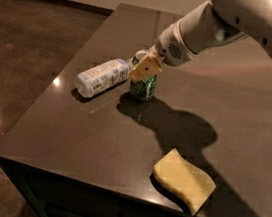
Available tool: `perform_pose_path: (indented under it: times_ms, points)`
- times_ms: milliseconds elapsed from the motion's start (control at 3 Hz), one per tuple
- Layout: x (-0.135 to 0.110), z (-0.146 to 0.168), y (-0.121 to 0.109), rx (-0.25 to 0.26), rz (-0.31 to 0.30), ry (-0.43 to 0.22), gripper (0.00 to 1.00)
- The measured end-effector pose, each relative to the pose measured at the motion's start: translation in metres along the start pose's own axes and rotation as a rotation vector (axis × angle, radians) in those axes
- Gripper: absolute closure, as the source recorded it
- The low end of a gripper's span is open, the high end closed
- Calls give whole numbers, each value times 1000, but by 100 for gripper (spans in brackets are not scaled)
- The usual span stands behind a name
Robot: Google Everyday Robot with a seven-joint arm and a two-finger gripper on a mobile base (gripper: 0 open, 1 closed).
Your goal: Move green can near blue plastic bottle
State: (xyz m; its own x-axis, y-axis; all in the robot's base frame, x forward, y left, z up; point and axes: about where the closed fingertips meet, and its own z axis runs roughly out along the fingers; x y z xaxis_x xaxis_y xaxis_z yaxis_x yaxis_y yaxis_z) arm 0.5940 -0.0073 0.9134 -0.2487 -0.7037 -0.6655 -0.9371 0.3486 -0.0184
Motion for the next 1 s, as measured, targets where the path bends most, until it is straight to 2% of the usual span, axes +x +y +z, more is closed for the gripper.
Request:
perform_pose_path:
  times_ms: [333, 1000]
  points:
    - [-13, 12, 5, -9, -25, -30, 84]
    - [-18, 24, 11, -25, -40, -44, 36]
